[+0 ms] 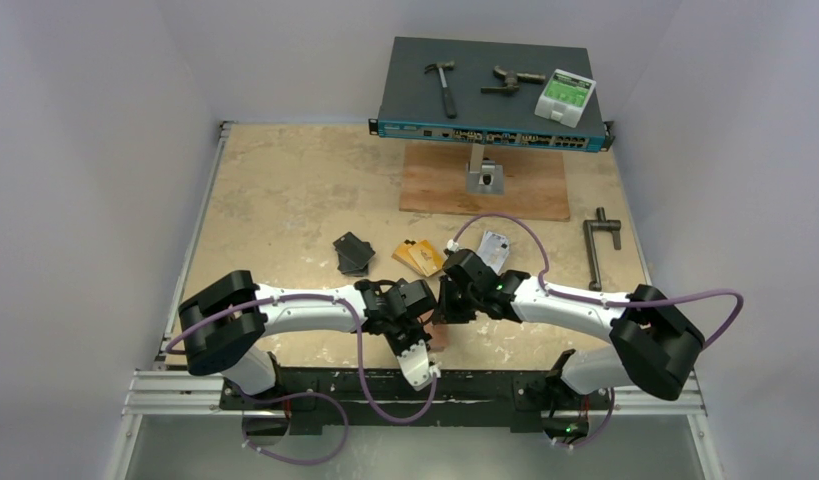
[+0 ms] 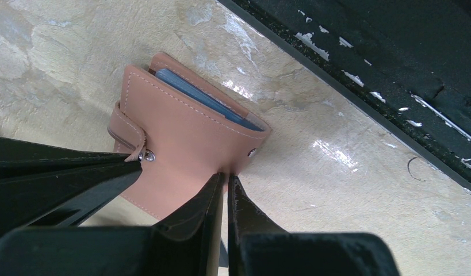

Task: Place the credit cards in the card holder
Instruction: Close the card holder at the center of the board.

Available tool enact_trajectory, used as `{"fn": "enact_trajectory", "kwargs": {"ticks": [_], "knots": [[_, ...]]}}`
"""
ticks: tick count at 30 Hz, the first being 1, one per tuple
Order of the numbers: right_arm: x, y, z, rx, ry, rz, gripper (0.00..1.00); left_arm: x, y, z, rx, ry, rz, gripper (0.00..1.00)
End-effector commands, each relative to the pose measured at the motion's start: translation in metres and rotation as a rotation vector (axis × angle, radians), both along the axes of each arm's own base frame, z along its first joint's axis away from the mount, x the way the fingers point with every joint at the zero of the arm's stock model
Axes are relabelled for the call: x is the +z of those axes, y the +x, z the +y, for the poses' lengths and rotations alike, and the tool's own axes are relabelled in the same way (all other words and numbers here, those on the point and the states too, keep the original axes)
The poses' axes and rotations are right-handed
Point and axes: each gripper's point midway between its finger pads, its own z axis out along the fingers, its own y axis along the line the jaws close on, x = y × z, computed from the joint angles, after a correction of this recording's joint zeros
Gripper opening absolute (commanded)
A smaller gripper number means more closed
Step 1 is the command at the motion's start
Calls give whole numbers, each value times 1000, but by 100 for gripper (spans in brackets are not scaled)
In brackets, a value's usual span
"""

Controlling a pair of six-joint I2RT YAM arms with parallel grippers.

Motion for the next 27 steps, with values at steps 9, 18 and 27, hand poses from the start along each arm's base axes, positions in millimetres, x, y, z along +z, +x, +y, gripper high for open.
{"fn": "enact_trajectory", "kwargs": {"ticks": [9,18,27], "knots": [[-7,9,-2,-19,-51,-17,0,-2,-2,-6,-4,0,17,5],[-6,15,0,-38,-79,-40,0,-2,-2,-4,-4,3,16,4],[-16,1,6,-33,-120,-35,0,-3,-2,-2,-2,8,15,4]]}}
